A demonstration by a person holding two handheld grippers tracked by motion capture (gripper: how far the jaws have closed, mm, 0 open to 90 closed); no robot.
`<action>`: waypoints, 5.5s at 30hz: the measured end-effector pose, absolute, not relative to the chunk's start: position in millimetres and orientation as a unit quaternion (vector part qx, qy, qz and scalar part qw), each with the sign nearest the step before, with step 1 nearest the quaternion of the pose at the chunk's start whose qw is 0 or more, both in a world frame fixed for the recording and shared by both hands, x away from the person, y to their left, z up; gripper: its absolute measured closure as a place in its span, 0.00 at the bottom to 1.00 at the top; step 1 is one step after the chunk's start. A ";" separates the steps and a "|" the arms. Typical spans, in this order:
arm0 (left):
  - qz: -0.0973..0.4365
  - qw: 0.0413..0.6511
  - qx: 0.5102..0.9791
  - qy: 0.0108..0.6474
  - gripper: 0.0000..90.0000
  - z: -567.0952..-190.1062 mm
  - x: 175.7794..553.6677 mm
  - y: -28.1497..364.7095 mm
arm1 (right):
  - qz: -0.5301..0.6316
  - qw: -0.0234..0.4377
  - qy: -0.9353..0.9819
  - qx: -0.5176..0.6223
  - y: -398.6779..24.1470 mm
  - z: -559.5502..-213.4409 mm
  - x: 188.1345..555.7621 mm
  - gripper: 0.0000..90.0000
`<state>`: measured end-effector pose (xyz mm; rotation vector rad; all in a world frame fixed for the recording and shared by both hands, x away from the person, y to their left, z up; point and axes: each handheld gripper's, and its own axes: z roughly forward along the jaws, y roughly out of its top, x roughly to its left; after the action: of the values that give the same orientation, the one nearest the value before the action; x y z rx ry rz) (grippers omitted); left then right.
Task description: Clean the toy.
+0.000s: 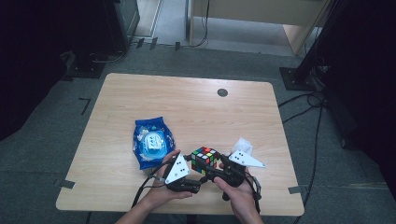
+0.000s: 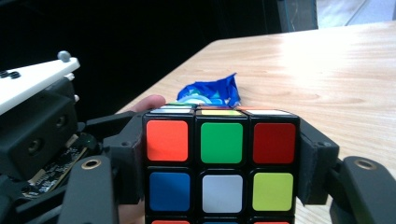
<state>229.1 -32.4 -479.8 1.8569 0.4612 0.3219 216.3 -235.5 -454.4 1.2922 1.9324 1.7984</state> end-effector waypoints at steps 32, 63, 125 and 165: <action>0.147 0.566 0.789 0.190 0.31 -479.0 235.7 -18.8 | 0.610 0.098 0.648 0.445 -238.5 -459.7 214.7 0.39; 0.177 0.572 0.774 0.205 0.38 -472.2 233.5 -13.1 | 0.622 0.082 0.658 0.416 -238.0 -454.0 213.5 0.34; 0.160 0.584 0.755 0.252 0.38 -468.0 254.2 33.7 | 0.365 0.238 0.813 0.386 -348.1 -522.9 269.4 0.64; 0.153 0.576 0.779 0.196 0.38 -474.8 230.3 -0.3 | 0.591 0.163 0.731 0.300 -218.9 -417.9 207.7 0.97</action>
<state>230.3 -0.3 -474.8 1.8237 0.4578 0.3575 207.7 -218.9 -417.9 0.8554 2.0844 1.6873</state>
